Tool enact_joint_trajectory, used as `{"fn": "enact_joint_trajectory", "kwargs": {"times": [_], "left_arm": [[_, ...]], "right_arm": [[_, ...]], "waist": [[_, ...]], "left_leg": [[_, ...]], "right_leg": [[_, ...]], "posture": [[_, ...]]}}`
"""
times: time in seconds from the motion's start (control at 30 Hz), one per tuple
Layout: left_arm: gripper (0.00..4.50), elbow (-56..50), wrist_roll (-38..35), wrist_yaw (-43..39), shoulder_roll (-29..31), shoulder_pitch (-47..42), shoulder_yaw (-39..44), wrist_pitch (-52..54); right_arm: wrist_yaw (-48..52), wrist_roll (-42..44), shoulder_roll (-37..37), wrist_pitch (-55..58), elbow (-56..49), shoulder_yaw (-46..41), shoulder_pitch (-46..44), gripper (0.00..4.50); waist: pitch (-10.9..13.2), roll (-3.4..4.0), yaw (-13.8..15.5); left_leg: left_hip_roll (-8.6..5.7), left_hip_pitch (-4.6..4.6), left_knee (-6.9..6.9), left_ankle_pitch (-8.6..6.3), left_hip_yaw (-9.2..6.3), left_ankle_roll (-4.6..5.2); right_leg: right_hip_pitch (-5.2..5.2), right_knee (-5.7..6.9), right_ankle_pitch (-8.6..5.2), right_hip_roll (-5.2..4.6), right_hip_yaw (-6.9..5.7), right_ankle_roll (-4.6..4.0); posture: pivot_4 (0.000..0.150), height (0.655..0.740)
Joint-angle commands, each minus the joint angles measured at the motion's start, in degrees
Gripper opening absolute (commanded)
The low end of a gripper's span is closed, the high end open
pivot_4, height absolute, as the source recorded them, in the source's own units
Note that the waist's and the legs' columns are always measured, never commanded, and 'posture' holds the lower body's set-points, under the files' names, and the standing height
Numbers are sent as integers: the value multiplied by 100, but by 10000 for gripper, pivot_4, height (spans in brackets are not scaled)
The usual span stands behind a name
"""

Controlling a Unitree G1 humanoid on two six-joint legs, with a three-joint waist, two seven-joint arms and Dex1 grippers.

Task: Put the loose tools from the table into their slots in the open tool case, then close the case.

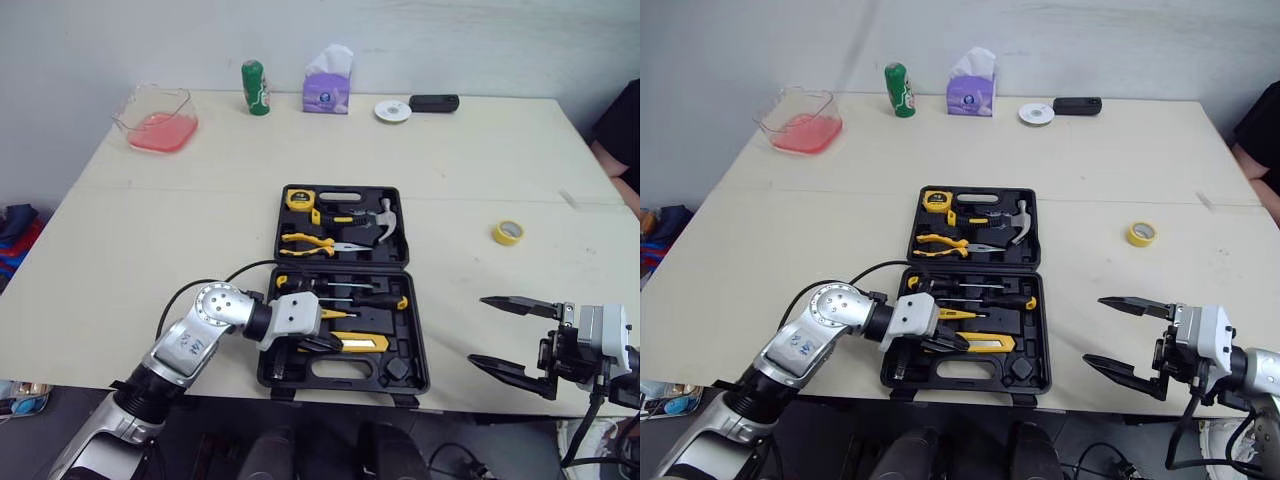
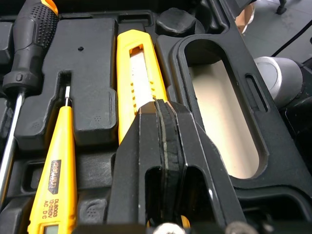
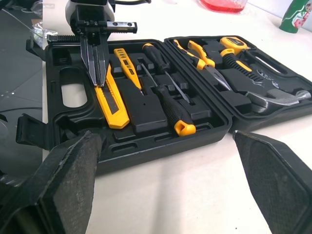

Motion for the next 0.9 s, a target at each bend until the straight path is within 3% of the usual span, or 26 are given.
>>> {"fn": "enact_joint_trajectory", "kwargs": {"times": [0.03, 0.17, 0.27, 0.37, 0.5, 0.73, 0.9], "left_arm": [[492, 380, 448, 125, 142, 210, -242, 167], [492, 364, 200, 138, 63, 134, 109, -305], [492, 348, -389, -265, 11, 113, 602, -1200], [492, 261, -662, -308, 70, 61, 952, -1224], [13131, -31, -1169, -129, 239, 90, 1745, -938], [44813, 78, -1421, 217, 806, 932, 3158, -939], [44813, 806, -1305, 969, 962, 1809, 4551, -1153]], "right_arm": [[-23, 36, 21, -123, -31, -53, -6, 45000], [-46, 26, 17, -129, 33, -76, -25, 45000], [-158, 17, 16, -118, 165, -158, -94, 45000], [-285, 18, 17, -161, 349, -279, -172, 45000], [-509, 23, -64, -267, 857, -627, -348, 45000], [-1051, -330, -90, -679, 1542, -1168, -528, 45000], [-1840, -766, -43, -1380, 2416, -1582, -799, 45000]], "waist": [[0, 0, -2], [0, 0, -4], [3, -1, -8], [9, -1, -17], [9, 0, -15], [14, 2, -35], [17, 3, -35]], "left_leg": [[0, 10, -1, -2, 0, 0], [1, 46, -10, -13, 0, 3], [1, 45, -10, -14, 0, 4], [1, 25, -9, -13, 1, 3], [-2, -14, -2, -9, 3, 5], [-5, -23, -2, -6, 6, 9], [-5, -22, -3, -7, 7, 9]], "right_leg": [[9, -17, 0, -17, 0, -1], [43, -32, -3, -30, -5, -5], [40, -32, -3, -36, -7, -6], [17, -27, -5, -38, -9, -8], [-17, -16, -4, -38, -16, -7], [-23, 1, -1, -36, -19, -3], [-27, -13, -1, -38, -17, -2]], "posture": [[1500, 7400], [1500, 7400], [1500, 7400], [1500, 7400], [1500, 7400], [1500, 7400], [1500, 7400]]}}
